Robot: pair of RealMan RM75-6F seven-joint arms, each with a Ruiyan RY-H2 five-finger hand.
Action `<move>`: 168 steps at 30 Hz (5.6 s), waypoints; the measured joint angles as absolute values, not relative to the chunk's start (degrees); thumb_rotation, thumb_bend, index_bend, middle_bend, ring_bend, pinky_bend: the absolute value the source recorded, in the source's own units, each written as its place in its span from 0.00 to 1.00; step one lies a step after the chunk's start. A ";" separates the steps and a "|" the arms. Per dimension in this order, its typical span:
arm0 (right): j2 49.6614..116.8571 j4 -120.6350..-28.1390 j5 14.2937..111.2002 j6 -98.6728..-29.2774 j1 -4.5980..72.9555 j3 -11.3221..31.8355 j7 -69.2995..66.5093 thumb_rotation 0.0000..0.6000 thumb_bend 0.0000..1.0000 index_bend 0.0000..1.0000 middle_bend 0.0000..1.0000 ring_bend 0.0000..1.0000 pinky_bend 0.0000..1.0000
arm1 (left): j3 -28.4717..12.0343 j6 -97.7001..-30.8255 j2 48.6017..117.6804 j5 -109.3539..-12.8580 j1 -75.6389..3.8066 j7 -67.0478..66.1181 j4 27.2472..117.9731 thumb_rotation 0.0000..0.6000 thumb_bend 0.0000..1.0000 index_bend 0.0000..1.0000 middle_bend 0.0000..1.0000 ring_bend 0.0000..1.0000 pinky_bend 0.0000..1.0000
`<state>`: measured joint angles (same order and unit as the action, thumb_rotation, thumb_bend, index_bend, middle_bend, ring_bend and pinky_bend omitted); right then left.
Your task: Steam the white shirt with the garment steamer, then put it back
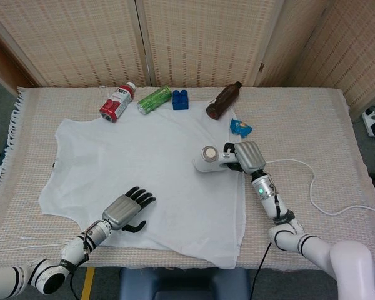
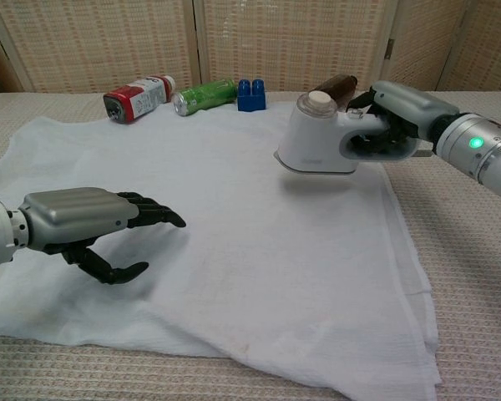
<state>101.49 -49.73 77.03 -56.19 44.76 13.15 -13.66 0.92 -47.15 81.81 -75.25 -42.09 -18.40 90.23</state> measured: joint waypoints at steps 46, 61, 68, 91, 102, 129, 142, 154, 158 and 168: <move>89.53 -67.11 90.13 -66.57 36.21 0.54 -10.40 1.00 0.52 0.86 0.88 0.81 0.93 | 1.38 -47.56 82.91 -74.73 -42.14 -20.66 90.66 0.51 0.53 0.12 0.10 0.00 0.00; 95.66 -65.47 91.06 -59.15 42.09 1.71 -5.96 1.00 0.52 0.86 0.88 0.81 0.93 | 1.62 -47.55 82.93 -73.80 -41.60 -20.29 89.68 0.50 0.53 0.12 0.10 0.00 0.00; 95.15 -65.91 93.06 -60.85 40.50 -1.06 -5.62 1.00 0.52 0.86 0.88 0.81 0.93 | 1.86 -47.39 83.51 -74.17 -41.51 -20.07 89.18 0.50 0.53 0.12 0.10 0.00 0.00; 86.04 -73.14 99.24 -72.04 31.74 -8.45 -5.85 1.00 0.52 0.86 0.88 0.81 0.93 | 1.36 -47.73 83.76 -74.22 -41.86 -21.35 90.14 0.50 0.52 0.12 0.10 0.00 0.00; 81.78 -73.28 90.41 -74.61 29.22 -1.31 -6.91 1.00 0.52 0.85 0.88 0.80 0.93 | -0.47 -49.64 81.87 -74.58 -41.08 -15.10 91.79 0.50 0.46 0.12 0.09 0.00 0.00; 85.59 -56.22 75.43 -58.25 26.29 4.85 -13.04 0.88 0.00 0.03 0.20 0.14 0.34 | -4.23 -57.00 77.39 -74.52 -35.34 -1.72 89.83 0.50 0.16 0.12 0.09 0.00 0.00; 74.97 -71.71 75.39 -57.92 24.32 4.01 -7.72 0.68 0.00 0.00 0.00 0.00 0.13 | -4.99 -56.77 75.27 -72.82 -34.11 0.65 89.96 0.50 0.15 0.12 0.09 0.00 0.00; 64.15 -86.52 79.58 -74.01 17.49 4.68 -4.69 0.86 0.00 0.08 0.23 0.15 0.30 | -6.31 -58.55 72.41 -65.85 -30.39 1.40 86.14 0.92 0.24 0.13 0.10 0.02 0.00; 60.72 -89.35 82.20 -77.08 14.93 3.93 -6.41 0.94 0.00 0.09 0.23 0.15 0.30 | -6.49 -62.13 71.71 -65.33 -27.95 1.63 85.39 1.00 0.24 0.16 0.15 0.11 0.08; 60.97 -88.60 86.83 -83.06 8.55 -0.16 -5.14 0.96 0.01 0.00 0.12 0.02 0.14 | -3.23 -76.57 69.39 -70.71 -18.00 -1.08 84.69 1.00 0.16 0.13 0.14 0.06 0.03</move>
<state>60.97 -88.60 86.83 -83.06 8.55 -0.16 -5.14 -3.23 -76.57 69.39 -70.71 -18.00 -1.08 84.69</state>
